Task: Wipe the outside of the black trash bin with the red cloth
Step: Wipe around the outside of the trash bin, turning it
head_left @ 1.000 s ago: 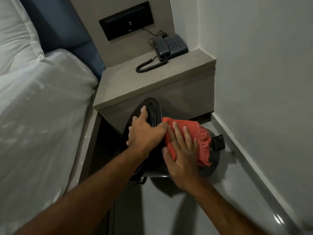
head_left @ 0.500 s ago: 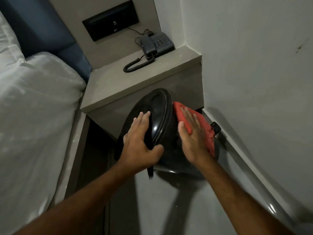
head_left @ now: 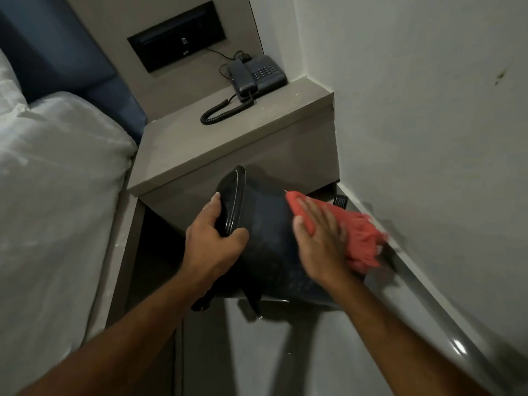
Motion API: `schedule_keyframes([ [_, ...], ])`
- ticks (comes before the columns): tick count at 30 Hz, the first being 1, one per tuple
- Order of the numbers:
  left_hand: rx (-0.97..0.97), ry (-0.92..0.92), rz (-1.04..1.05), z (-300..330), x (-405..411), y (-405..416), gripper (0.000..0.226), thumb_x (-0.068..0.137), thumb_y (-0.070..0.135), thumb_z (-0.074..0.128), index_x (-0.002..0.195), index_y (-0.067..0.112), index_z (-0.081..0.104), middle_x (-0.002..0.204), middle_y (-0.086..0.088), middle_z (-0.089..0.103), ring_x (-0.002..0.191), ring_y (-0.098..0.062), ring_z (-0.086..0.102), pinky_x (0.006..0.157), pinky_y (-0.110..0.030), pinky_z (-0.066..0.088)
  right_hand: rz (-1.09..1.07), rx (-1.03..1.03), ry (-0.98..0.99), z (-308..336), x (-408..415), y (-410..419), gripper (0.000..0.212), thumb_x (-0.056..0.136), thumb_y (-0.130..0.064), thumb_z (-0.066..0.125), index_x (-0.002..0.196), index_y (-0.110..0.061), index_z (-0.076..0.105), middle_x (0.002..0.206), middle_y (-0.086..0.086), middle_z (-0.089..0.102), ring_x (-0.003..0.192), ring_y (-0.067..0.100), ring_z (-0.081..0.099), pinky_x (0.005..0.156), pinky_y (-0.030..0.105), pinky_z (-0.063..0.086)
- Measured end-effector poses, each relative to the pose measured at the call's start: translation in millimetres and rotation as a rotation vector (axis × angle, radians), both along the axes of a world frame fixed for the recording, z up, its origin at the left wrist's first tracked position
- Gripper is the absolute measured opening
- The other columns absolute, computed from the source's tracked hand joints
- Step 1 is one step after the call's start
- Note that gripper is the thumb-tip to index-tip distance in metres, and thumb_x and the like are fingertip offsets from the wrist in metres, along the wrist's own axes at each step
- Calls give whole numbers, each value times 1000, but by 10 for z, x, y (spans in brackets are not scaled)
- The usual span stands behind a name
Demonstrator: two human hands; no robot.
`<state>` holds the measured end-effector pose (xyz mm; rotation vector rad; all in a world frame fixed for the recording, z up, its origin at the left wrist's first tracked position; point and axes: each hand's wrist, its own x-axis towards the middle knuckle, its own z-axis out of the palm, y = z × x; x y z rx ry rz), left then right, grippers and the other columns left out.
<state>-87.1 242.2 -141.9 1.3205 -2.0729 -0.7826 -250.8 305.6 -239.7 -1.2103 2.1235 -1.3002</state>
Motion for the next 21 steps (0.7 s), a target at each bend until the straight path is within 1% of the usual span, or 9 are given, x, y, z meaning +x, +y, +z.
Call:
schedule_keyframes([
  [4, -29, -25, -50, 36, -31, -32, 94, 66, 36, 67, 151, 25, 29, 119, 13, 58, 99, -13, 66, 81, -33, 60, 210, -260, 128, 211, 465, -7, 57, 98, -54, 27, 154, -44, 27, 165, -17, 27, 154, 9, 10, 121, 35, -8],
  [6, 22, -18, -48, 39, 9, -75, 98, 67, 34, 70, 153, 26, 25, 132, 9, 51, 106, -15, 63, 86, -37, 59, 133, -214, 243, -53, 280, 127, 58, 99, -52, 29, 155, -38, 29, 165, -8, 29, 154, 18, 17, 123, 44, 2],
  [9, 139, 21, -83, 82, 109, -150, 100, 70, 30, 77, 153, 34, 20, 145, 6, 43, 109, -12, 59, 88, -35, 57, -49, -27, 214, -480, -182, 352, 65, 96, -54, 23, 155, -27, 29, 163, 3, 35, 151, 30, 29, 121, 56, 19],
  [11, 209, -56, -253, 126, 220, -226, 117, 63, 42, 83, 152, 46, 7, 158, 7, 25, 134, -22, 45, 103, -44, 49, -70, 68, 170, -610, -424, 357, 70, 95, -59, 16, 156, -26, 26, 164, 2, 33, 151, 27, 27, 122, 55, 19],
  [12, 204, -180, -375, 144, 276, -251, 130, 57, 48, 87, 150, 52, -3, 164, 12, 8, 147, -23, 26, 112, -45, 39, -74, 98, 153, -626, -483, 321, 73, 93, -61, 12, 157, -28, 24, 165, 0, 30, 153, 25, 23, 123, 54, 16],
  [14, 100, -419, -538, 122, 369, -270, 149, 50, 51, 90, 144, 52, -25, 161, 19, -21, 151, -16, -2, 115, -36, 27, -87, 108, 125, -629, -501, 241, 76, 92, -64, 9, 158, -31, 22, 167, -4, 25, 154, 21, 17, 124, 54, 12],
  [15, 46, -472, -539, 104, 393, -255, 149, 52, 49, 89, 143, 50, -30, 161, 17, -25, 149, -14, 0, 112, -31, 31, -94, 103, 117, -611, -482, 219, 75, 92, -64, 10, 158, -32, 22, 168, -6, 24, 155, 20, 15, 125, 53, 9],
  [18, -1, -404, -423, 119, 384, -141, 124, 66, 46, 72, 148, 46, -22, 165, 7, -8, 147, -20, 16, 104, -22, 43, -92, 119, 39, -455, -357, 180, 69, 93, -59, 14, 158, -37, 20, 168, -12, 19, 155, 17, 10, 125, 51, 0],
  [21, -151, -481, -373, 252, 227, -54, 109, 67, 56, 58, 152, 42, -10, 161, -2, 22, 139, -28, 39, 104, -51, 47, 20, -59, -37, -69, -63, 91, 62, 93, -58, 19, 155, -46, 21, 167, -16, 21, 154, 15, 12, 125, 52, 5],
])
